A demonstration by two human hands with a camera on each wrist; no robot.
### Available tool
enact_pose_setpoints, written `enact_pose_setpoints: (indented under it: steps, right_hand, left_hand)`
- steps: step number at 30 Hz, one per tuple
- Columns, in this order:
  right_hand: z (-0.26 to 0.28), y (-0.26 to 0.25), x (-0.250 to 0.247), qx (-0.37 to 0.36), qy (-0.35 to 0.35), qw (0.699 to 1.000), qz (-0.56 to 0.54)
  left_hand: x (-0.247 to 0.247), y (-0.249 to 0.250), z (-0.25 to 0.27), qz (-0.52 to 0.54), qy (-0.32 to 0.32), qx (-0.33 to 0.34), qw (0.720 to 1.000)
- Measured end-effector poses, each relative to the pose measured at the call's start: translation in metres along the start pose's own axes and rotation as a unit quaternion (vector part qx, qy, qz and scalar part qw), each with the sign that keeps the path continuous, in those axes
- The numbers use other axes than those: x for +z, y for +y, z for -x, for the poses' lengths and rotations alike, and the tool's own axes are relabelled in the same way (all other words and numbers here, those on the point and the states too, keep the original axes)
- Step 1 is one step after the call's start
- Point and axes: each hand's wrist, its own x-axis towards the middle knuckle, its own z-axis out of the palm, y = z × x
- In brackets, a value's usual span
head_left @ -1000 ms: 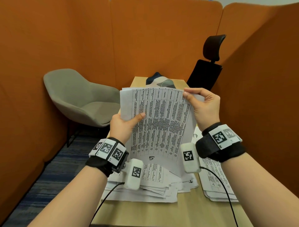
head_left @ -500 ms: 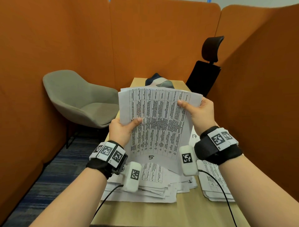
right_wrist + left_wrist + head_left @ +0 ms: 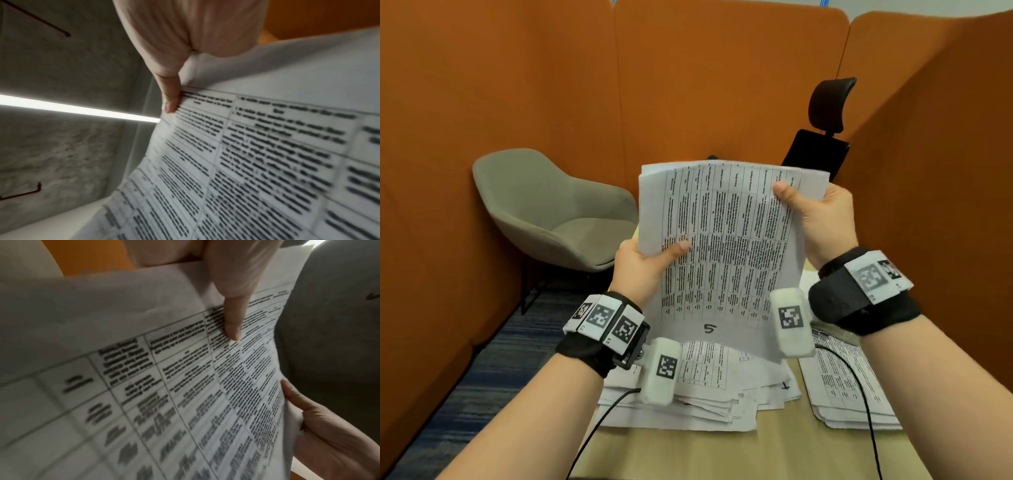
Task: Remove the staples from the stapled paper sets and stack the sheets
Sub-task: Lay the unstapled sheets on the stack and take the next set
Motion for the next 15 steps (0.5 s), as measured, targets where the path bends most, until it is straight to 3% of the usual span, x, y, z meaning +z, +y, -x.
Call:
enact_pose_setpoints:
  steps: [5,10,13,15]
  right_hand:
    - [-0.006,-0.008,-0.008,0.048,-0.021,0.997,0.054]
    - [0.014,0.030,-0.034,0.237,-0.095,0.951,0.178]
    - [0.031,0.047,-0.039,0.261,-0.069,0.951,0.152]
    - [0.035,0.048,-0.039,0.252,-0.063,0.958,0.119]
  left_hand:
    - [0.008,0.002,0.004,0.025,-0.015,-0.055,0.998]
    - [0.009,-0.034,0.026,0.038,0.017,-0.170,0.985]
    - [0.010,-0.050,0.035,0.034,0.038,-0.229,0.972]
    - [0.010,-0.044,0.033,0.016,0.038,-0.208,0.977]
